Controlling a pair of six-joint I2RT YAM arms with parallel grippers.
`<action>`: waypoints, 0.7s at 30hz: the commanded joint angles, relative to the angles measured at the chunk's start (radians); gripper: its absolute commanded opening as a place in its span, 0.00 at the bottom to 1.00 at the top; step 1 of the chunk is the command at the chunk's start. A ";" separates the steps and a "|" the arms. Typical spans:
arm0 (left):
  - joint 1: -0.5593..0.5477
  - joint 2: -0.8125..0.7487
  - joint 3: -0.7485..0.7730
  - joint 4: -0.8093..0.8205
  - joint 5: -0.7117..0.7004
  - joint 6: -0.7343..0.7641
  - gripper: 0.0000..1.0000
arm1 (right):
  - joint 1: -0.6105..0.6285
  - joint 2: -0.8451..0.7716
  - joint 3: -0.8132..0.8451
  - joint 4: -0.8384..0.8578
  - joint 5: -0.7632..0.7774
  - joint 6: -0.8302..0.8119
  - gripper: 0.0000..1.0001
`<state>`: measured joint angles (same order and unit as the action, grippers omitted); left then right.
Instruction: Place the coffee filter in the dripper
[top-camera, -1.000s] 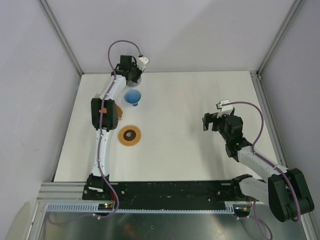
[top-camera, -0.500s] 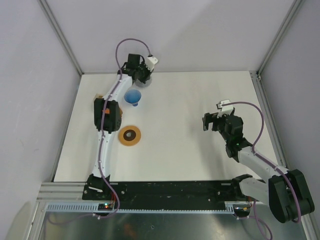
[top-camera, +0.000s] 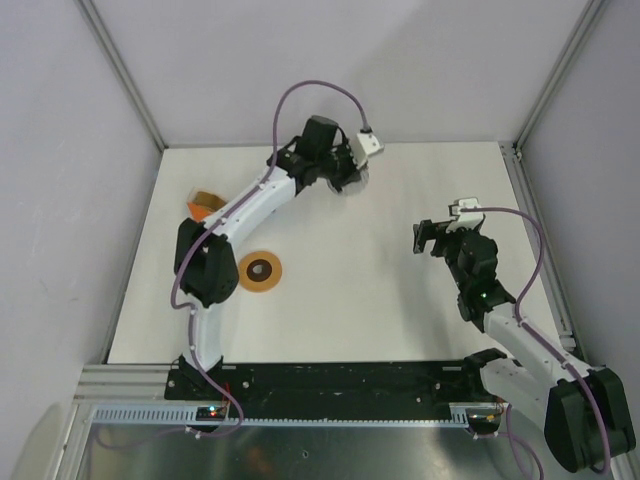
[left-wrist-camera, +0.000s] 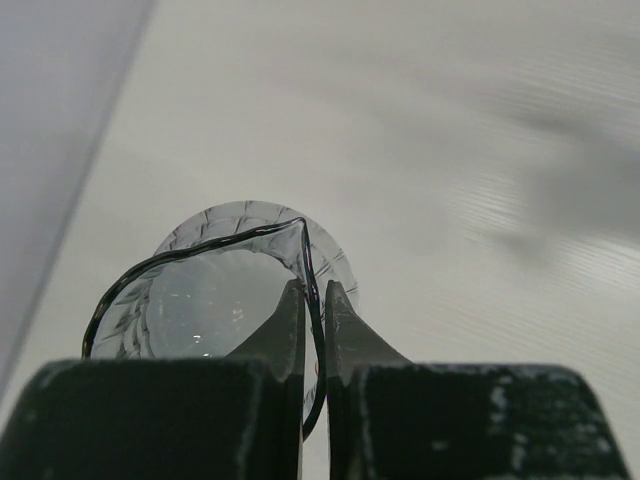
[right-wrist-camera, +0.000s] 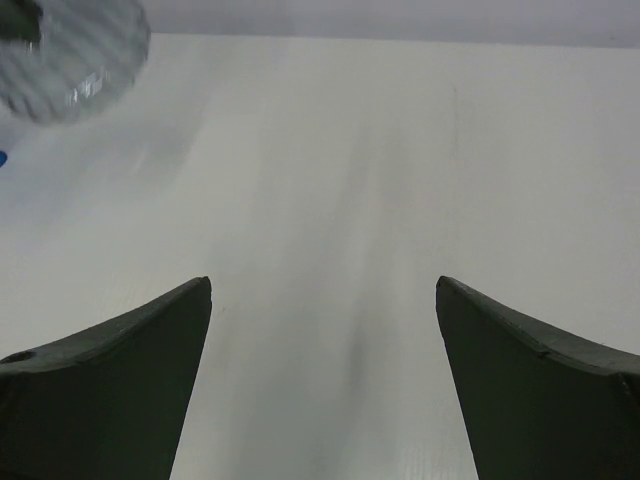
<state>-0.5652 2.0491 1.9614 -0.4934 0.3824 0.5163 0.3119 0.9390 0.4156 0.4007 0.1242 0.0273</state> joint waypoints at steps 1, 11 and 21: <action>-0.048 -0.121 -0.152 -0.007 0.018 -0.045 0.00 | -0.011 -0.035 0.042 -0.010 0.042 0.024 0.99; -0.160 -0.230 -0.426 -0.008 -0.018 -0.083 0.00 | -0.017 -0.031 0.042 -0.005 0.002 0.043 0.99; -0.183 -0.246 -0.572 0.118 -0.049 -0.195 0.00 | -0.017 -0.036 0.042 -0.017 -0.012 0.046 0.99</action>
<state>-0.7437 1.8771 1.4120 -0.4915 0.3611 0.3828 0.2989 0.9176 0.4156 0.3702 0.1223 0.0601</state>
